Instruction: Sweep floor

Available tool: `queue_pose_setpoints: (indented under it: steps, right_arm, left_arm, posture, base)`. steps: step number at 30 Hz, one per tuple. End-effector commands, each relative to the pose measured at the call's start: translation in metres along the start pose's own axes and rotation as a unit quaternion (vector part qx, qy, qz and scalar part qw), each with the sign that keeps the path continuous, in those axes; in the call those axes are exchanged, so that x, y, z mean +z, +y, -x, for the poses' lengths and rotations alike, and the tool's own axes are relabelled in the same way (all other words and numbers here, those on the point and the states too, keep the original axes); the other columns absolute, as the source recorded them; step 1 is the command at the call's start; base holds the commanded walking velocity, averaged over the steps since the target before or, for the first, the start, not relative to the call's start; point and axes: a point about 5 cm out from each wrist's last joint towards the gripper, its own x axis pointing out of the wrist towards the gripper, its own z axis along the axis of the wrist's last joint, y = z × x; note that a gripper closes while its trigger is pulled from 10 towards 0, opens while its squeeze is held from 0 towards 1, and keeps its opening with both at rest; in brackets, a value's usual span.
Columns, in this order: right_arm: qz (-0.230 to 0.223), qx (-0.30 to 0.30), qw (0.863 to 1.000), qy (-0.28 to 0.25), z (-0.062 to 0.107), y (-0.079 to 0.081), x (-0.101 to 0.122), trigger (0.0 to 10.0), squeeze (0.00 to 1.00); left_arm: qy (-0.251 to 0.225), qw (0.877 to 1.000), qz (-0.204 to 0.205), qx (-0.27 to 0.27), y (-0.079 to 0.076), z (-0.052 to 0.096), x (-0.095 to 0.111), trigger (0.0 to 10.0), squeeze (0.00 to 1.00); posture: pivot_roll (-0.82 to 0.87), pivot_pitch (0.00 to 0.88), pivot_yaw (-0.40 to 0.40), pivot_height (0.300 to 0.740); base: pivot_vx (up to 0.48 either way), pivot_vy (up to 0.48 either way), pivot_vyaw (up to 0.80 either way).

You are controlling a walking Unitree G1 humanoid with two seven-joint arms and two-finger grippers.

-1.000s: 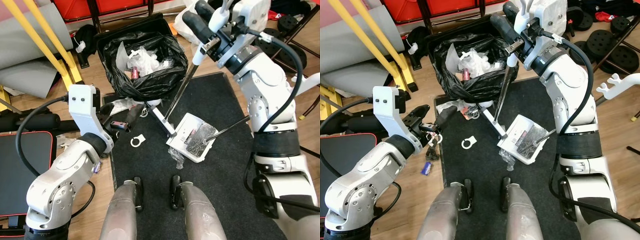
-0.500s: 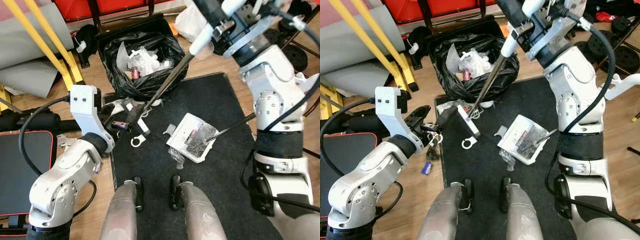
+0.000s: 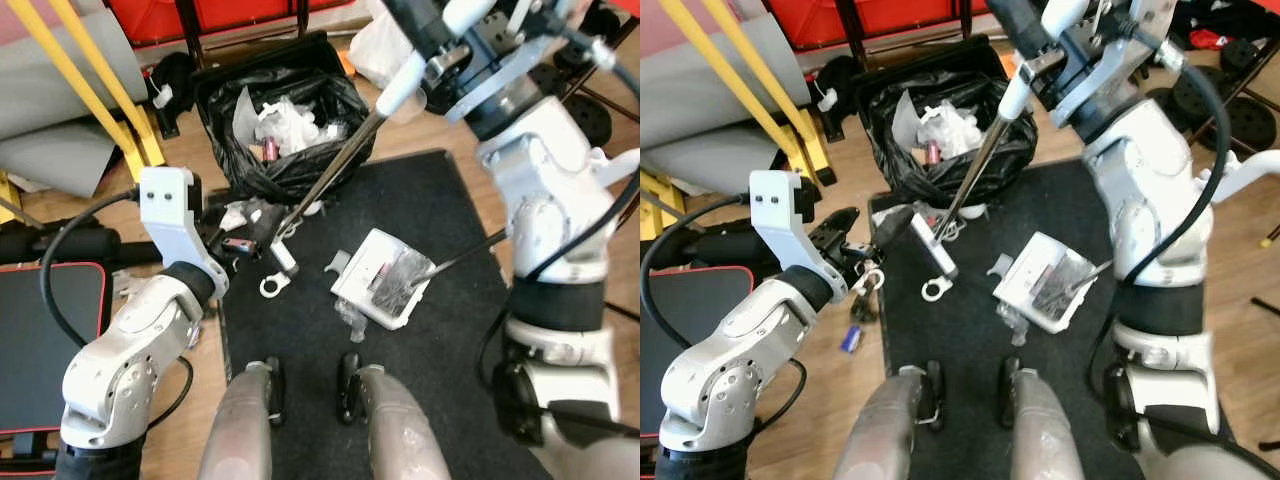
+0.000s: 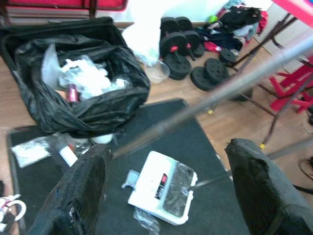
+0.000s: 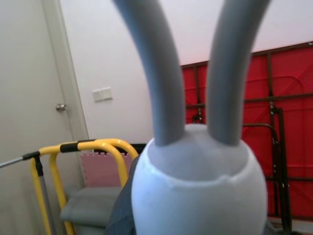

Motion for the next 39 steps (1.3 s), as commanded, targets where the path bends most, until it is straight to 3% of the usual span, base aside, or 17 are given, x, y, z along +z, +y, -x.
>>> queue_pose_setpoints:
  steps: [1, 8, 19, 24, 27, 31, 39]
  right_arm:
    - [0.011, 0.004, 1.000, -0.006, 0.004, 0.011, 0.005, 10.0, 0.00]
    - [0.018, 0.005, 1.000, -0.002, 0.007, 0.011, 0.005, 10.0, 0.00]
    - [0.049, 0.026, 0.998, 0.017, 0.013, 0.008, 0.003, 10.0, 0.00]
    - [0.050, 0.025, 0.998, 0.019, 0.014, 0.009, 0.001, 10.0, 0.00]
    - [0.071, 0.030, 0.996, 0.043, 0.017, 0.014, -0.005, 10.0, 0.00]
    - [0.067, 0.030, 0.996, 0.045, 0.019, 0.015, -0.007, 10.0, 0.00]
    - [0.070, 0.033, 0.995, 0.060, 0.024, 0.017, -0.010, 10.0, 0.00]
  left_arm:
    - [0.007, 1.000, 0.001, -0.021, 0.001, 0.001, -0.007, 10.0, 0.00]
    - [0.007, 1.000, 0.001, -0.020, 0.001, 0.000, -0.008, 10.0, 0.00]
    - [0.021, 0.999, -0.013, -0.023, -0.004, 0.005, -0.019, 10.0, 0.00]
    - [0.025, 0.999, -0.014, -0.021, -0.003, 0.006, -0.021, 10.0, 0.00]
    - [0.023, 1.000, -0.014, -0.014, 0.000, 0.002, -0.023, 10.0, 0.00]
    - [0.019, 1.000, -0.014, -0.012, 0.000, -0.001, -0.022, 10.0, 0.00]
    - [0.011, 1.000, -0.008, -0.012, -0.002, -0.008, -0.022, 10.0, 0.00]
  posture:
    - [0.07, 0.170, -0.043, 0.740]
    - [0.06, 0.164, -0.042, 0.740]
    - [0.08, 0.093, -0.039, 0.740]
    - [0.08, 0.081, -0.037, 0.740]
    - [0.08, 0.069, -0.031, 0.740]
    - [0.08, 0.067, -0.029, 0.740]
    - [0.06, 0.051, -0.024, 0.740]
  base:
    - [0.000, 0.000, 0.00]
    - [0.000, 0.000, 0.00]
    - [0.000, 0.000, 0.80]
    - [0.000, 0.000, 0.00]
    - [0.123, 0.000, 0.27]
    - [0.353, 0.000, 0.80]
    - [0.000, 0.000, 0.00]
